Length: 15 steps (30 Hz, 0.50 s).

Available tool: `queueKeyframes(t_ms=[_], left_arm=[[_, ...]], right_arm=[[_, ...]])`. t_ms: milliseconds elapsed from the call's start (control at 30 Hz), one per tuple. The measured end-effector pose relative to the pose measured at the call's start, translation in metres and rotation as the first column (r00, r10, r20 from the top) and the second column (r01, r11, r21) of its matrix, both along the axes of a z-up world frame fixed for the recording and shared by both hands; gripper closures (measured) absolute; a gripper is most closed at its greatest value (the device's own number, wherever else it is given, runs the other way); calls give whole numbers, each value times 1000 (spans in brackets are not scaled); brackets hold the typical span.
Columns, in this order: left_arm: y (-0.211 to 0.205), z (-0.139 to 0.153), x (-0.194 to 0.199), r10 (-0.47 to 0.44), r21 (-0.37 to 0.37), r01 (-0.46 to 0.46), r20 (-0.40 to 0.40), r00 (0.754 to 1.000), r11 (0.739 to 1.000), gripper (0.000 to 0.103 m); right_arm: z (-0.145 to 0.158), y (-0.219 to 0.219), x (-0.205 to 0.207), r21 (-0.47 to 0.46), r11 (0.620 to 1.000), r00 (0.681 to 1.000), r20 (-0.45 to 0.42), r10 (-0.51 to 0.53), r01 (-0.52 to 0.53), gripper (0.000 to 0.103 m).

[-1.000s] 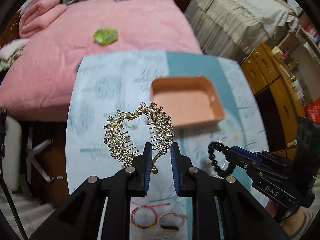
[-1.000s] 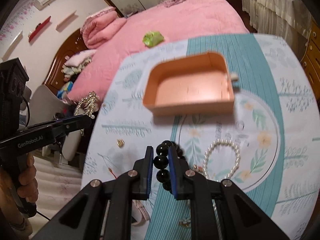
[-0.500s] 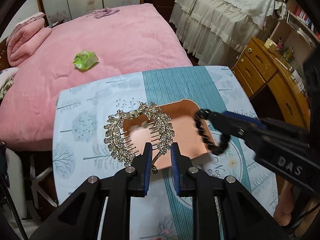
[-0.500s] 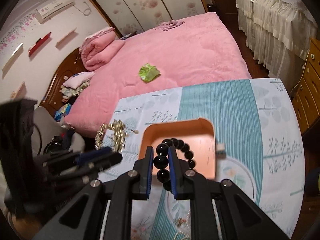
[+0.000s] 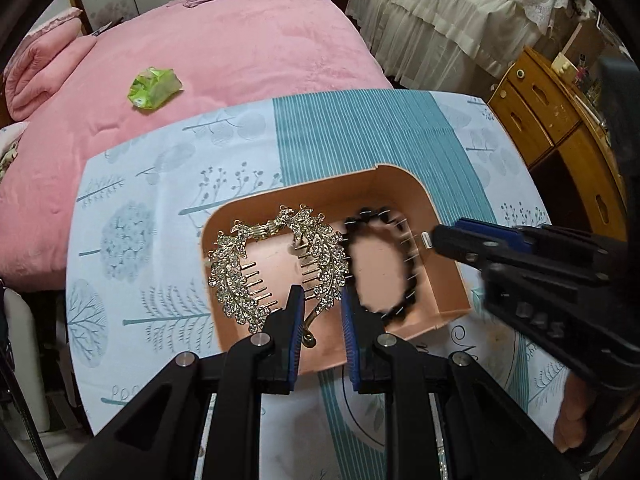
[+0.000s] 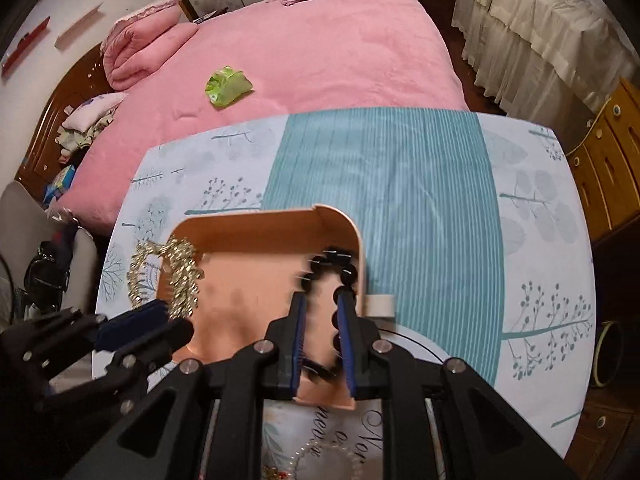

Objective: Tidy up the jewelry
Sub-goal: 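Carry the brooch in the left tool to the box while the right carries the bracelet, then open both tools to release the brooch and bracelet inside the pink box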

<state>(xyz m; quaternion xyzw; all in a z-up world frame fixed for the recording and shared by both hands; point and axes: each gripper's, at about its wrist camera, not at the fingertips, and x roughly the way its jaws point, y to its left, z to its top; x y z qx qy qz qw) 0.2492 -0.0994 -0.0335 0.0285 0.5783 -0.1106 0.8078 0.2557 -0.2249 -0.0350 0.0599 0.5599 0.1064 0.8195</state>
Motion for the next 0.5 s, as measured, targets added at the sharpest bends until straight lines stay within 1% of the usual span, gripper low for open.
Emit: queueKeyframes(t_ms=[167, 333, 467, 500], left_arm=[[-4, -16, 6, -1, 6, 1, -27, 1000, 1000, 87], [-7, -34, 13, 1, 15, 0, -53, 999, 1000, 86], [-10, -44, 17, 3, 34, -1, -62, 998, 999, 86], [-10, -44, 17, 5, 41, -3, -58, 998, 999, 85]], right_arm=[[3, -28, -16, 42, 996, 997, 14, -74, 74, 83], [-3, -38, -40, 50, 994, 995, 14, -97, 96, 83], [-13, -41, -55, 72, 991, 994, -12, -111, 111, 83], [-15, -42, -57, 76, 991, 993, -18, -113, 114, 83]])
